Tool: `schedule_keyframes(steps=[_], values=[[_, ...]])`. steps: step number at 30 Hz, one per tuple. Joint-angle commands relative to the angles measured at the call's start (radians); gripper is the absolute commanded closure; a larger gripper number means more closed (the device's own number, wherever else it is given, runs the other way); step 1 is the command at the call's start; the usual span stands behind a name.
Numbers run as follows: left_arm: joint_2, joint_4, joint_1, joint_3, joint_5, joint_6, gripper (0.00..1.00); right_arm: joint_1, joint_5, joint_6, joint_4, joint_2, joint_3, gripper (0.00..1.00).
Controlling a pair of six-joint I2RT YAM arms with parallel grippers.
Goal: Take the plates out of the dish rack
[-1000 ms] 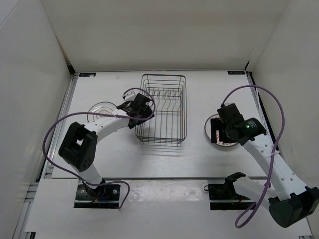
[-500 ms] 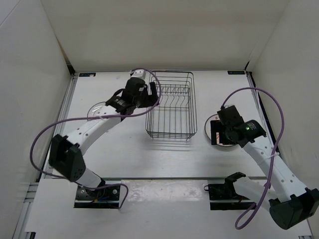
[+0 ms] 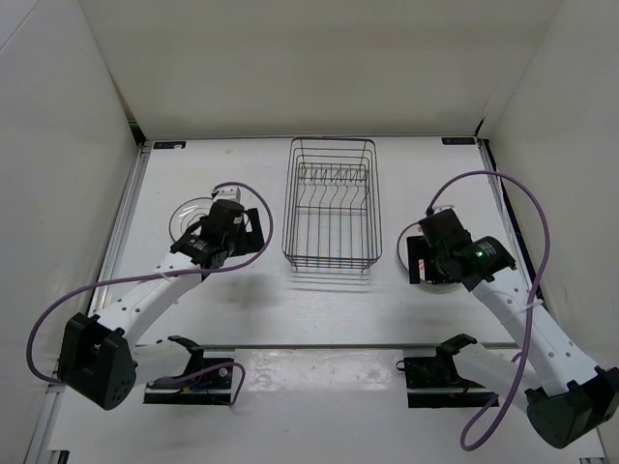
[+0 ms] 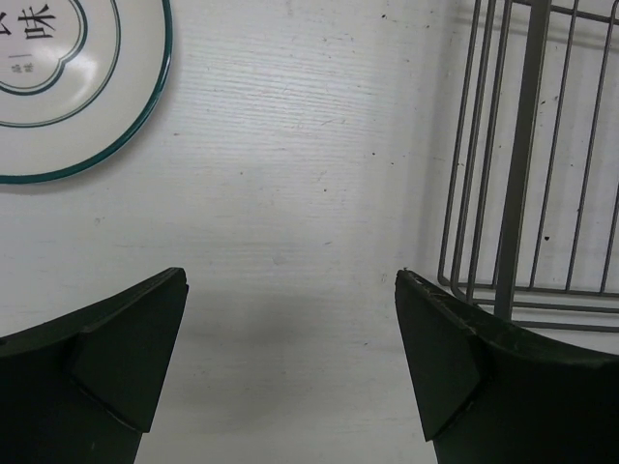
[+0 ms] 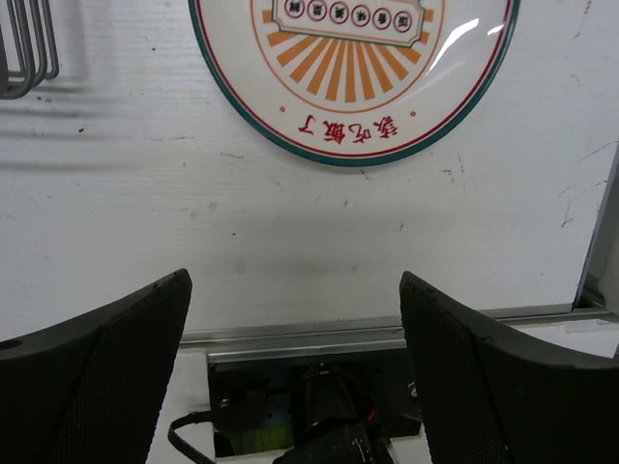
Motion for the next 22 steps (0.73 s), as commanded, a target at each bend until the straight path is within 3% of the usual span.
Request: schedule_keyframes(steps=[1,4,7,12,15,18,22], values=[[-0.041,0.023,0.016,-0.003,0.019,0.042,0.0,0.015,0.097,0.025,0.034,-0.046,0.009,0.1],[-0.066,0.009,0.02,-0.027,0.042,0.159,0.0,0.03,0.214,0.078,0.033,-0.062,0.029,0.1],[-0.138,0.03,0.023,-0.108,0.083,0.231,0.0,0.035,0.237,0.108,0.028,-0.082,0.029,0.1],[-0.339,-0.052,0.021,-0.2,-0.024,0.024,0.0,0.03,0.247,0.126,0.028,-0.099,0.006,0.1],[-0.449,-0.138,0.018,-0.234,-0.079,0.099,0.0,0.031,0.261,0.146,0.015,-0.099,0.01,0.1],[-0.526,-0.244,0.019,-0.262,-0.173,0.075,0.0,0.039,0.264,0.145,0.01,-0.099,0.015,0.1],[-0.674,-0.234,0.019,-0.357,-0.225,0.098,0.0,0.068,0.281,0.128,0.022,-0.099,-0.011,0.1]])
